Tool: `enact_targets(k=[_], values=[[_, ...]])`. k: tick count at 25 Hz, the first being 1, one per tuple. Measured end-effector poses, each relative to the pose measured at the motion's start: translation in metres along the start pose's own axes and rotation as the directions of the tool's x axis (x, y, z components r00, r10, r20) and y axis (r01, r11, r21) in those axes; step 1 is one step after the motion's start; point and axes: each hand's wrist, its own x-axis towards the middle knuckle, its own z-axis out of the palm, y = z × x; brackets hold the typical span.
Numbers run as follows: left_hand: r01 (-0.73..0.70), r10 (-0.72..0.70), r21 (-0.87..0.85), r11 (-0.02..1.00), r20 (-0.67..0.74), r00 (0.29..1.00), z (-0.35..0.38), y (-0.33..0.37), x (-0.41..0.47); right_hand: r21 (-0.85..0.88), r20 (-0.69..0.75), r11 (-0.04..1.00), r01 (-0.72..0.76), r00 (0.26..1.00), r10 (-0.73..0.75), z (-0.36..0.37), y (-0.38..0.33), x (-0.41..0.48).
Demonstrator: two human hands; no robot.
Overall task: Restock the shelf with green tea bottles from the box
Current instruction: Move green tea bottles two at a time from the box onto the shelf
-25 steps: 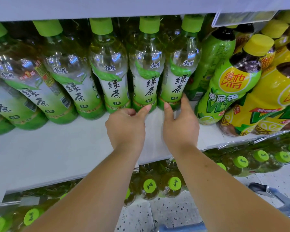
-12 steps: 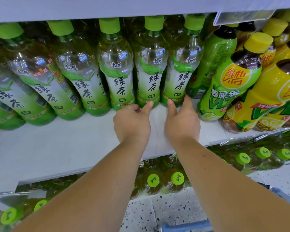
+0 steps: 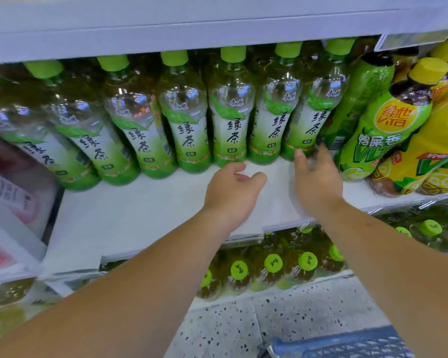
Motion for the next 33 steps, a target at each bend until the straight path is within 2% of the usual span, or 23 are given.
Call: enact_targets(k=[2,9,12,16,22,27,30,33], values=[[-0.024,0.022,0.056,0.998,0.038,0.999,-0.014,0.0,-0.01,0.144,0.058,0.985,-0.096,0.994,0.089,-0.01,-0.002,-0.004],[-0.021,0.01,0.079,0.997,0.135,0.991,-0.05,-0.009,-0.055,0.273,0.18,0.937,-0.219,0.968,0.174,-0.029,-0.025,-0.073],[0.014,-0.032,0.115,0.993,0.151,0.988,-0.07,-0.012,-0.086,0.254,0.279,0.931,-0.263,0.941,0.19,-0.041,-0.044,-0.121],[0.035,-0.06,0.157,0.987,0.155,0.986,-0.093,-0.008,-0.133,0.183,0.341,0.933,-0.309,0.911,0.234,-0.065,-0.061,-0.17],[0.023,-0.092,0.25,0.968,0.268,0.959,-0.119,0.013,-0.206,0.122,0.355,0.925,-0.361,0.886,0.299,-0.12,-0.076,-0.256],[-0.053,-0.062,0.275,0.96,0.394,0.917,-0.121,0.03,-0.248,0.132,0.36,0.892,-0.432,0.859,0.363,-0.164,-0.088,-0.322],[-0.068,-0.099,0.314,0.947,0.485,0.869,-0.12,0.036,-0.278,0.13,0.283,0.875,-0.466,0.863,0.418,-0.195,-0.092,-0.361],[-0.054,-0.107,0.289,0.956,0.514,0.851,-0.117,0.033,-0.302,0.112,0.208,0.869,-0.482,0.866,0.454,-0.225,-0.087,-0.39]])
